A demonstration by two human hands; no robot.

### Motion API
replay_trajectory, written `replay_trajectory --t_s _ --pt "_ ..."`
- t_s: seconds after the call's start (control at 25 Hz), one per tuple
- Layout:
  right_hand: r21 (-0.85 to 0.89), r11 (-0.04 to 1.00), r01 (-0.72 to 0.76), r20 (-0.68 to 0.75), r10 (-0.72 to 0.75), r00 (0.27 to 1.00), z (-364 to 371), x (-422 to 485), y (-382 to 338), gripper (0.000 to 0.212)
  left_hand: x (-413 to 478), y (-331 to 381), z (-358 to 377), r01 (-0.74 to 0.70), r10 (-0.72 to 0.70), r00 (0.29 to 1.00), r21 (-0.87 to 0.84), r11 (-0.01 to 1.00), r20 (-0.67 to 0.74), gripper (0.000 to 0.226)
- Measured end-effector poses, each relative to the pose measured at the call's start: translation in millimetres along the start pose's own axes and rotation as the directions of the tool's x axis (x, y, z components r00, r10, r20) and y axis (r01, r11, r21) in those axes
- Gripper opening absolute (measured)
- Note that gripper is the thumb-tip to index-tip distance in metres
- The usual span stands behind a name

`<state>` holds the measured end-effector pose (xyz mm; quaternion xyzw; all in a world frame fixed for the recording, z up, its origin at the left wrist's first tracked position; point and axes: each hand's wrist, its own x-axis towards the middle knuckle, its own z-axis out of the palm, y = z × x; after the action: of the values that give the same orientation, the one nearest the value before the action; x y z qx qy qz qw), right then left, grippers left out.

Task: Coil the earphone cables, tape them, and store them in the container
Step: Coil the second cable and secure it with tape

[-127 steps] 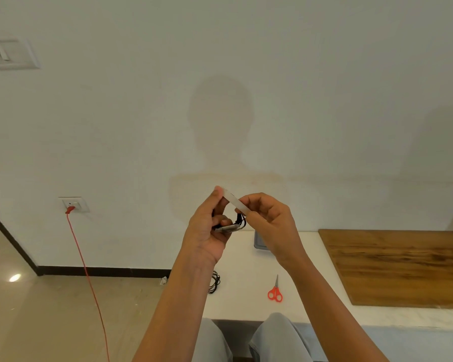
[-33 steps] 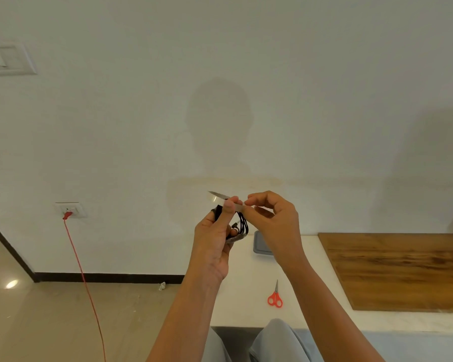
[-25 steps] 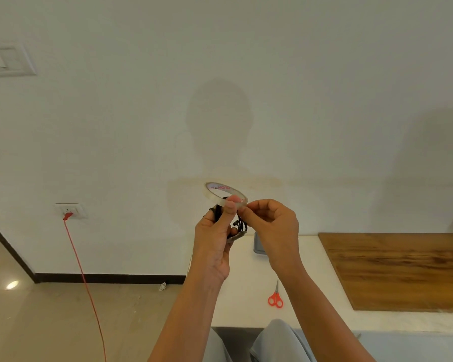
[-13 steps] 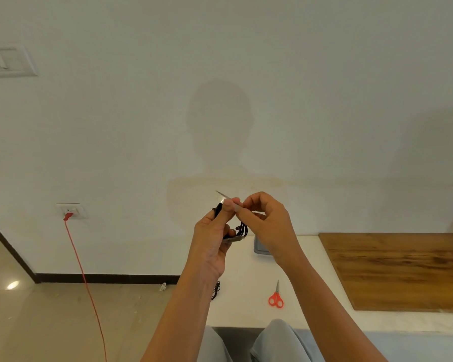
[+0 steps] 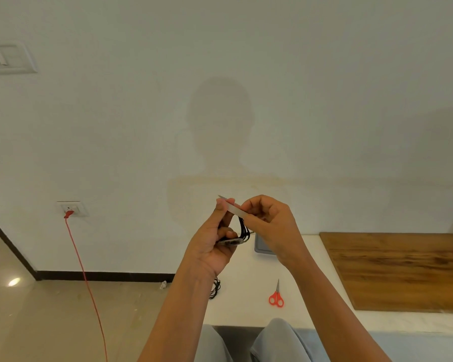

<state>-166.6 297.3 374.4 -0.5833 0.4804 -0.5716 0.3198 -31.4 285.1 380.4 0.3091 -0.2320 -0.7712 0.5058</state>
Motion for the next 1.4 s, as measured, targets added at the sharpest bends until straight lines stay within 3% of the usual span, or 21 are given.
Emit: replay_trajectory --t_s 0.16,0.32,0.52,0.92,1.12,1.4 --pt "0.031 0.999 -0.019 -0.048 0.020 0.999 2.9 -0.1 -0.6 0.007 2.4 -2.2 0.2 -0.036 0.035 0.999 0.061 0.998 0.008 0.017" --pt "0.064 0.997 -0.032 -0.098 0.038 0.994 7.0 -1.2 -3.2 0.035 2.9 -6.8 1.1 -0.075 0.073 0.997 0.126 0.989 0.020 0.018" --pt "0.021 0.999 -0.030 -0.041 0.031 0.999 3.1 -1.0 -2.4 0.008 2.6 -4.3 -1.0 -0.072 0.074 0.997 0.120 0.990 -0.004 0.019" --pt "-0.015 1.000 -0.006 -0.039 0.005 0.999 2.3 -1.7 -0.3 0.022 1.6 -1.5 1.3 -0.018 0.019 1.000 0.052 0.998 -0.025 0.017" --pt "0.027 1.000 -0.005 -0.052 0.006 0.999 2.6 -2.0 1.7 0.008 1.1 -3.1 1.3 -0.031 0.032 0.999 0.060 0.998 -0.020 0.017" --pt "0.052 0.999 -0.001 -0.052 0.004 0.999 4.2 -2.6 2.3 0.010 -0.7 -3.5 3.8 -0.025 0.027 0.999 0.049 0.998 -0.031 0.017"
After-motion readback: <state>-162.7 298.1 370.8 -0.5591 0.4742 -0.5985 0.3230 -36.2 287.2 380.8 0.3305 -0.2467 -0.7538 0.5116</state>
